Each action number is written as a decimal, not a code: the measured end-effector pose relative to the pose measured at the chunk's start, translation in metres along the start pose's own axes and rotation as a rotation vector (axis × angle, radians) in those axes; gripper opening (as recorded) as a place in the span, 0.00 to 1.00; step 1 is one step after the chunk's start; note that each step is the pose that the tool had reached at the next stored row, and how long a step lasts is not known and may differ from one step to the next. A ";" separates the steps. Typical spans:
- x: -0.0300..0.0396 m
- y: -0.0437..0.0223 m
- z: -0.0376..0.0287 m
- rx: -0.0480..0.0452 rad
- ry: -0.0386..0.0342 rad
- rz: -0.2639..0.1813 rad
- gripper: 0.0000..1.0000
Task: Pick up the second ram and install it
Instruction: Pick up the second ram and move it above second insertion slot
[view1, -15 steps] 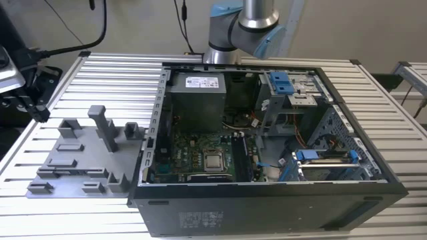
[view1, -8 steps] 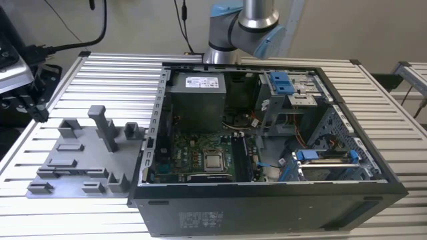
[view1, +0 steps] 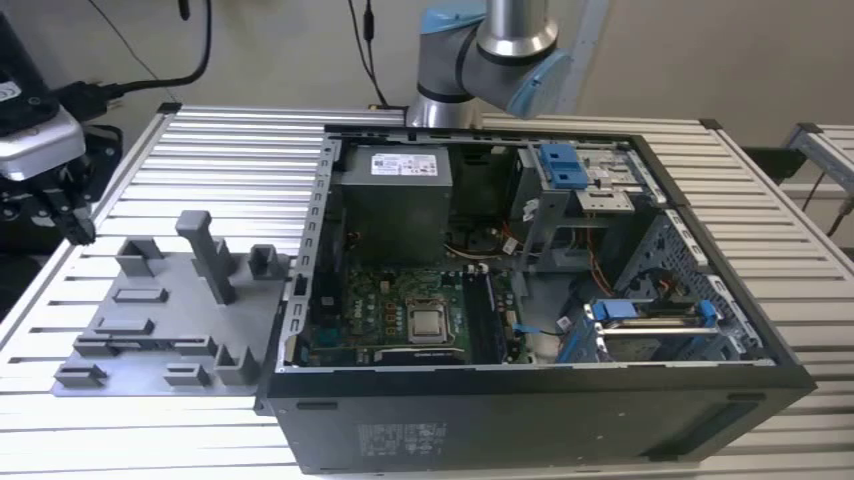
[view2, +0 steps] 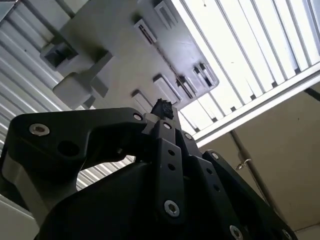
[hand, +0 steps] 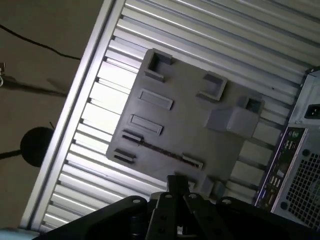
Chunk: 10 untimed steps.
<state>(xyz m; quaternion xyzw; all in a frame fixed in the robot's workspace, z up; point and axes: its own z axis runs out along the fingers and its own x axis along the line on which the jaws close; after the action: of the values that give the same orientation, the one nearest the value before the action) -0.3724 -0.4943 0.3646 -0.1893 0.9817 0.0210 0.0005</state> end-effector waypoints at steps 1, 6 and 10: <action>0.0000 0.0000 0.0000 0.0001 0.0008 -0.017 0.11; 0.0000 0.0000 0.0000 0.0001 0.0047 -0.104 0.11; 0.0001 0.0000 0.0000 0.0002 0.0077 -0.170 0.11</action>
<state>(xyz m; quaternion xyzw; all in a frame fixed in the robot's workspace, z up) -0.3725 -0.4943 0.3646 -0.2719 0.9621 0.0201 -0.0014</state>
